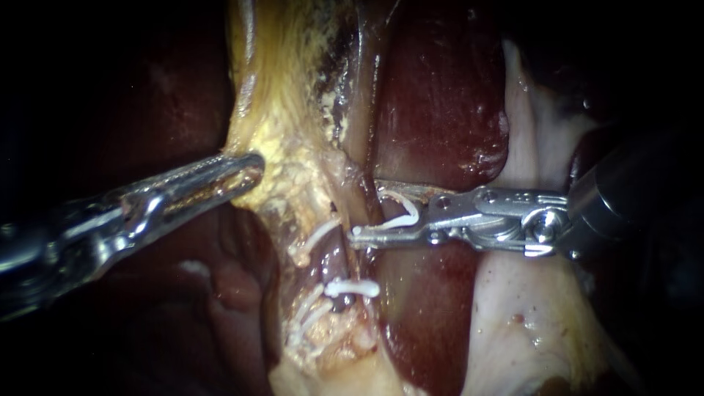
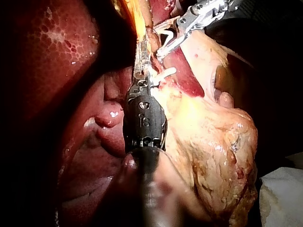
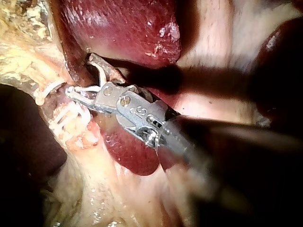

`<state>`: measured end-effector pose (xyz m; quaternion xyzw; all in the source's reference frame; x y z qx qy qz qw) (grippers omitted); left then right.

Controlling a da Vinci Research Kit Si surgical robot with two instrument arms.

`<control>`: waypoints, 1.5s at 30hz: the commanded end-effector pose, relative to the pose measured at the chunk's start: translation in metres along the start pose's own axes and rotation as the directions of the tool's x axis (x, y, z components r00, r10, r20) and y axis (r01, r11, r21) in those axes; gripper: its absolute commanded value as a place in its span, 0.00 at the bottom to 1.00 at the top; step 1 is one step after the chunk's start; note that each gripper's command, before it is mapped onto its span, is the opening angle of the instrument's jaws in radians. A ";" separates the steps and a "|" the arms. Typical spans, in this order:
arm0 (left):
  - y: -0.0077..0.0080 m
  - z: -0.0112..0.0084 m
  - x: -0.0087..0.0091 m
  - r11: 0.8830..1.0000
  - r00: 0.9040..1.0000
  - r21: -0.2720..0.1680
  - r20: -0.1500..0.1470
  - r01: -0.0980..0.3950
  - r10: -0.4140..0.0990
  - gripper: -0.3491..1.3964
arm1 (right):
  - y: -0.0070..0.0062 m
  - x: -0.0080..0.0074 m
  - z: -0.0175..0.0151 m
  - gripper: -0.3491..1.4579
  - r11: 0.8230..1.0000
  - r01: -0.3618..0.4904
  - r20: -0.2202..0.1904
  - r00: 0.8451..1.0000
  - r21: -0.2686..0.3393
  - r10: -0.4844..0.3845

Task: Clipping second clip right tube

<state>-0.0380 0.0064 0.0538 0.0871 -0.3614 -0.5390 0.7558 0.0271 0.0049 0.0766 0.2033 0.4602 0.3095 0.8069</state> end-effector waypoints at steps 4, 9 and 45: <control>0.0000 0.0000 0.0000 1.000 1.000 0.001 0.000 0.000 0.000 0.00 | 0.0000 0.0001 -0.0001 0.52 1.000 -0.001 0.000 1.000 0.000 0.001; 0.0001 -0.0002 -0.0001 1.000 1.000 -0.004 0.001 0.000 0.000 0.00 | 0.0001 0.0003 -0.0011 0.52 1.000 -0.002 0.001 1.000 0.005 0.002; 0.0011 -0.0041 -0.0034 0.999 0.999 -0.040 0.029 0.021 -0.020 0.00 | -0.0030 -0.0010 -0.0013 0.52 0.977 -0.051 0.029 0.998 0.205 0.046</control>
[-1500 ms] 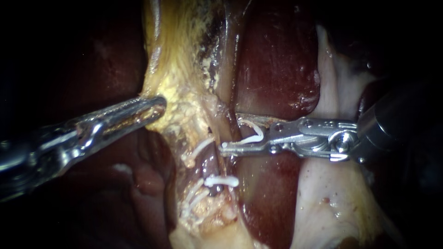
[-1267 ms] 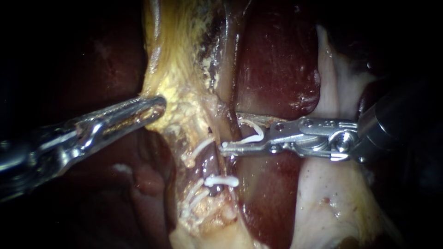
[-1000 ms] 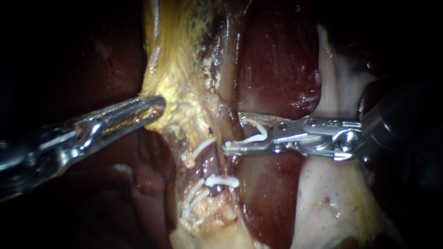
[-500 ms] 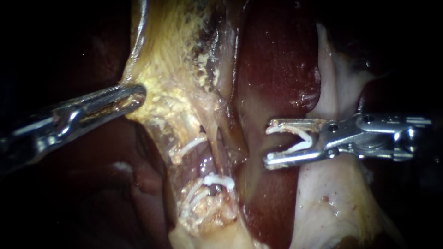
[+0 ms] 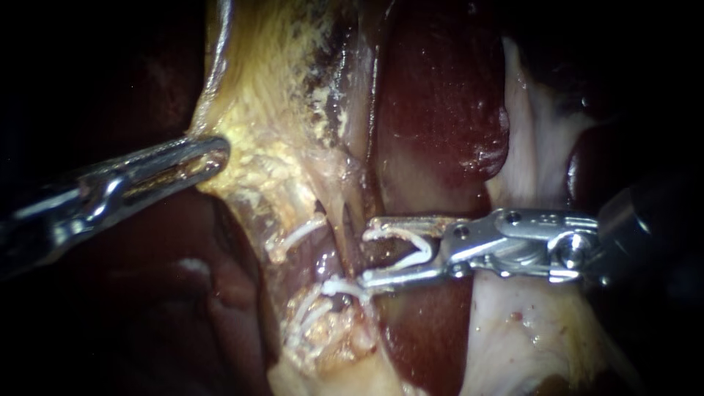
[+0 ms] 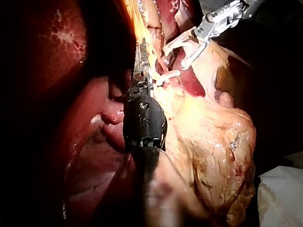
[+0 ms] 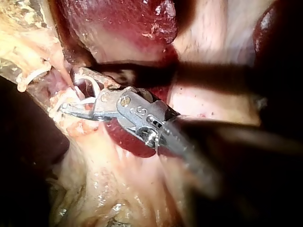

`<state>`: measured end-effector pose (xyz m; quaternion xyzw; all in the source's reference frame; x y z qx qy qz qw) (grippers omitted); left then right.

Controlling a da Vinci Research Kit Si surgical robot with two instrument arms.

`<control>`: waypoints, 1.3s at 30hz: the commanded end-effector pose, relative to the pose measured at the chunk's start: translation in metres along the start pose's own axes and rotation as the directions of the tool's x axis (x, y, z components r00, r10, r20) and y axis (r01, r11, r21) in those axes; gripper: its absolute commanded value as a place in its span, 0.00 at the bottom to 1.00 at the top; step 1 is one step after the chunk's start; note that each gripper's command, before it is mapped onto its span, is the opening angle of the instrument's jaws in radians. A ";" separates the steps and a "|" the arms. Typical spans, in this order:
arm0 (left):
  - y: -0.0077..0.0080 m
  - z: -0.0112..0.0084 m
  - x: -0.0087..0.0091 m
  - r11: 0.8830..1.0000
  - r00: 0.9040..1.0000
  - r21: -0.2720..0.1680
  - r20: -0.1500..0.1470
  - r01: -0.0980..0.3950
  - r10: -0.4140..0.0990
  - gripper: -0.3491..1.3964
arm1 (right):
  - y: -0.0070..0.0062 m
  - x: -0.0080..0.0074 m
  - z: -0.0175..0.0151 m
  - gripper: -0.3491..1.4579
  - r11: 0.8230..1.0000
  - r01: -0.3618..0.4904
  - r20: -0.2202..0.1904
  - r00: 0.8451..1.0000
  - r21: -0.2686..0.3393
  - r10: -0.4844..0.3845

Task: Clipping second clip right tube

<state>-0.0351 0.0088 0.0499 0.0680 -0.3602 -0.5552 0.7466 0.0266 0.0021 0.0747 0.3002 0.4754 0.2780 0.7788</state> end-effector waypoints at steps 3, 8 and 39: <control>-0.0001 -0.0001 -0.0001 1.000 1.000 0.000 0.000 0.000 0.000 0.00 | 0.0004 -0.0006 0.0011 0.52 1.000 -0.008 0.004 1.000 -0.002 0.008; -0.0002 -0.0002 -0.0001 1.000 1.000 -0.001 0.000 0.001 -0.001 0.00 | 0.0005 -0.0011 0.0026 0.52 1.000 -0.020 0.005 1.000 0.006 0.020; -0.0004 -0.0003 -0.0001 1.000 1.000 -0.002 0.000 0.001 -0.001 0.00 | 0.0009 -0.0017 0.0050 0.00 0.986 -0.154 0.046 0.987 0.060 0.152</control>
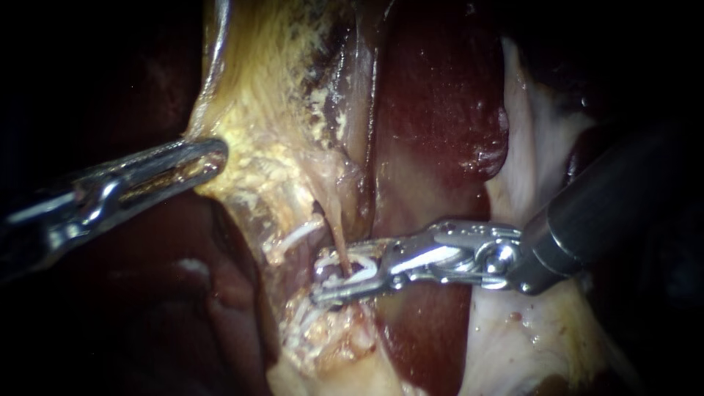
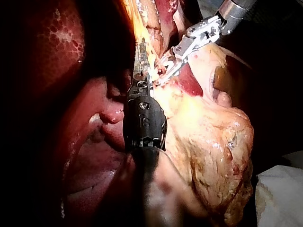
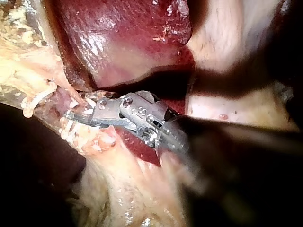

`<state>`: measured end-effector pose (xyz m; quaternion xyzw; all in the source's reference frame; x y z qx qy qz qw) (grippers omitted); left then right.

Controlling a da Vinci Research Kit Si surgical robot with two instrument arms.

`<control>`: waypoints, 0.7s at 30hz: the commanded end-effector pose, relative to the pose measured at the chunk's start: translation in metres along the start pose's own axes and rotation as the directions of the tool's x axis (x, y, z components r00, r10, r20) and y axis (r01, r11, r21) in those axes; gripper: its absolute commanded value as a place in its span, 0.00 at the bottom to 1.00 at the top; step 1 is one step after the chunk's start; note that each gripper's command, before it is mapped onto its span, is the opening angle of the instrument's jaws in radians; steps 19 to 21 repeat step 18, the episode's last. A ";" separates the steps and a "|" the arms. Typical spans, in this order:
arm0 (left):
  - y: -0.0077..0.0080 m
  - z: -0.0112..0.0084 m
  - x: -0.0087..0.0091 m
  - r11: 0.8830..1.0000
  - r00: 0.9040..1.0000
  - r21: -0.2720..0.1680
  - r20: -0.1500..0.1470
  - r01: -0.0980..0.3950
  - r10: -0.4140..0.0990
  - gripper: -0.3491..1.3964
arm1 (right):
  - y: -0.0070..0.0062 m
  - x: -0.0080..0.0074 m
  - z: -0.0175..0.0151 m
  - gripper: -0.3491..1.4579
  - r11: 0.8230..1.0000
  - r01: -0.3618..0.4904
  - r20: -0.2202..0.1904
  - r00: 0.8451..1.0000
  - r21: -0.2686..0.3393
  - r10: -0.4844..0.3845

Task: Clipping second clip right tube

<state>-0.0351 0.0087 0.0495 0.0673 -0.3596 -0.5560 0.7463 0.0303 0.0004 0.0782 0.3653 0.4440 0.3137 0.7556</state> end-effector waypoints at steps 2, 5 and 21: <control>0.0000 0.0000 0.0000 1.000 1.000 0.000 0.000 0.000 0.000 0.00 | 0.0000 0.0001 -0.0002 0.00 1.000 -0.029 -0.003 1.000 -0.009 0.029; 0.0000 0.0000 0.0000 1.000 1.000 0.000 0.000 0.000 0.000 0.00 | 0.0000 0.0000 -0.0002 0.00 0.999 -0.041 0.000 0.999 -0.014 0.041; 0.0001 0.0001 0.0000 1.000 1.000 0.000 0.000 0.000 0.000 0.00 | 0.0002 -0.0005 0.0002 0.00 0.998 -0.056 0.022 0.998 -0.028 0.056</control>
